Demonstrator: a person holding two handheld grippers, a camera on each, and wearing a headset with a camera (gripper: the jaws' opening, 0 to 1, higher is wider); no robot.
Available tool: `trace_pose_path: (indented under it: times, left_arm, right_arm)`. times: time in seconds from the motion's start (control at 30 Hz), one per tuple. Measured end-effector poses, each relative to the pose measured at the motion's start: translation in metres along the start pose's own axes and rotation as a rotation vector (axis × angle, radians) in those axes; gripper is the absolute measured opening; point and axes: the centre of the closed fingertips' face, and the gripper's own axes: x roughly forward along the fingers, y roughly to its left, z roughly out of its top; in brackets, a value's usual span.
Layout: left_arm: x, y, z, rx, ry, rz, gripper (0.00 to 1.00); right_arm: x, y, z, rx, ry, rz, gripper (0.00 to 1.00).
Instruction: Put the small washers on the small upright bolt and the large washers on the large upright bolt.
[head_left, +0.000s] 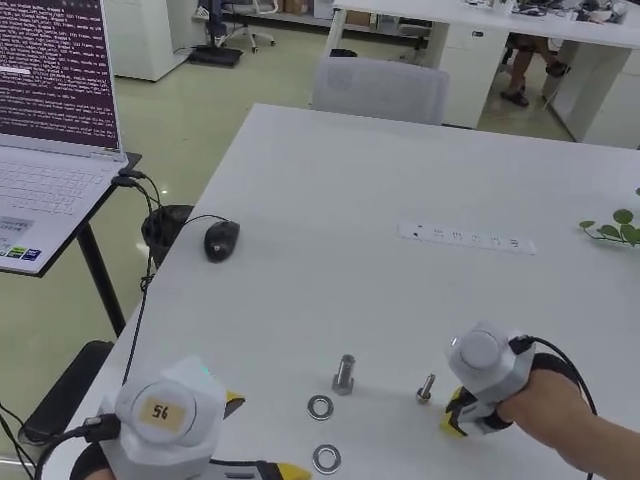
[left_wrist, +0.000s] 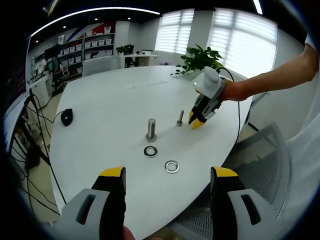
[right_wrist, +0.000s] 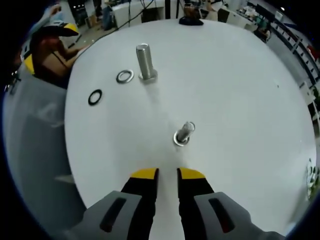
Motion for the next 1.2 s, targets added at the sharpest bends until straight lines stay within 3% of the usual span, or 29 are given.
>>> trace_pose_path:
  times: [0.1, 0.27, 0.53, 0.7, 0.9, 1.2]
  left_arm:
    - [0.001, -0.001, 0.001, 0.003, -0.001, -0.004, 0.68]
    - [0.005, -0.005, 0.003, 0.013, 0.000, -0.016, 0.68]
    - [0.003, -0.005, 0.004, 0.014, -0.009, -0.015, 0.68]
    - [-0.003, -0.001, -0.001, 0.004, -0.008, 0.000, 0.68]
    - [-0.007, 0.002, -0.003, -0.007, -0.012, 0.011, 0.68]
    - [-0.007, 0.003, -0.002, -0.011, -0.018, 0.014, 0.68]
  right_arm:
    - [0.000, 0.012, -0.002, -0.006, -0.020, 0.007, 0.16]
    - [0.004, 0.035, 0.013, -0.069, -0.052, 0.041, 0.16]
    - [0.022, 0.090, 0.064, -0.294, -0.117, 0.153, 0.18]
    - [0.031, 0.111, 0.091, -0.377, -0.131, 0.201, 0.23]
    - [0.038, 0.129, 0.108, -0.489, -0.124, 0.252, 0.29]
    - [0.040, 0.129, 0.112, -0.599, -0.090, 0.264, 0.28]
